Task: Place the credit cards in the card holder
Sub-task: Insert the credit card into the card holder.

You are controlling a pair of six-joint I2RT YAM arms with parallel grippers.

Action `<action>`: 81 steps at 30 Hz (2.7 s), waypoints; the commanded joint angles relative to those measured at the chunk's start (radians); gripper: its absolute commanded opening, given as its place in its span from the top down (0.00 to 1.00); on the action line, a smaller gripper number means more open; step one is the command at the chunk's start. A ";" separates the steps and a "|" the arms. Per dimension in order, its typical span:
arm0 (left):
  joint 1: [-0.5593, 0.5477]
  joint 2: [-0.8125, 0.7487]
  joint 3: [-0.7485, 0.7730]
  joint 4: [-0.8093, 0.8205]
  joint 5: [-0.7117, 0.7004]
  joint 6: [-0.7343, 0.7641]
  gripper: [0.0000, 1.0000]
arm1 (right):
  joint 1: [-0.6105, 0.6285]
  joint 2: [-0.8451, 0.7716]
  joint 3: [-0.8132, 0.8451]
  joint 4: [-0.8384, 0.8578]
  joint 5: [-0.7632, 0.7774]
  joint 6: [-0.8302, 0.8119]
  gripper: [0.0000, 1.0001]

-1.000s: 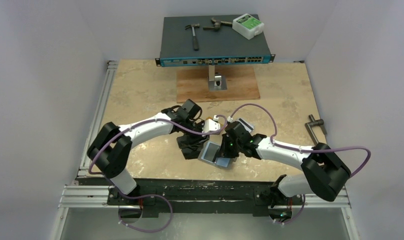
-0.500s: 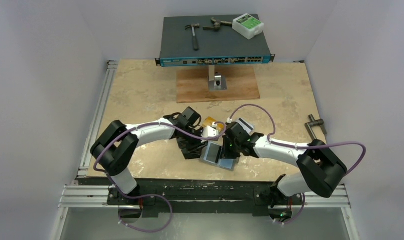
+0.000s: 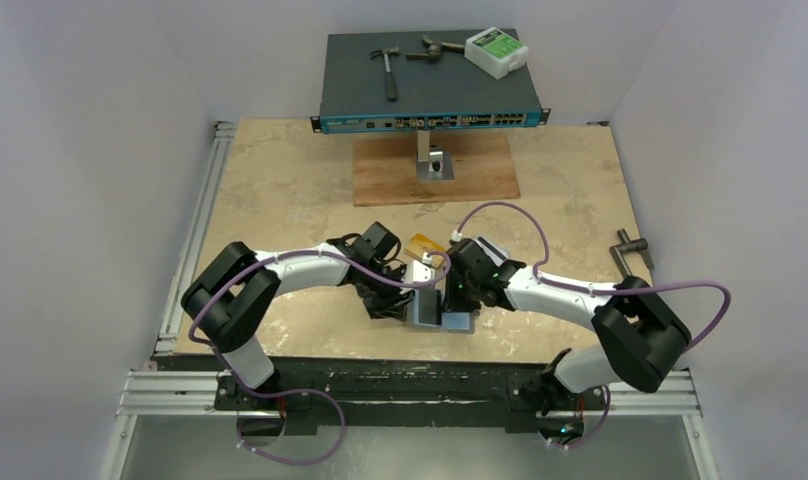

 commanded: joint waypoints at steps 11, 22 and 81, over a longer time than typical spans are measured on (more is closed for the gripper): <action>-0.006 -0.045 -0.063 0.134 0.028 0.020 0.72 | 0.016 -0.003 0.004 0.168 -0.121 0.062 1.00; -0.005 -0.050 -0.074 0.146 0.027 0.021 0.73 | 0.005 -0.106 -0.029 0.108 -0.096 0.085 1.00; 0.064 -0.273 0.061 -0.189 0.005 0.047 0.49 | -0.204 -0.101 0.226 -0.064 0.017 -0.163 0.46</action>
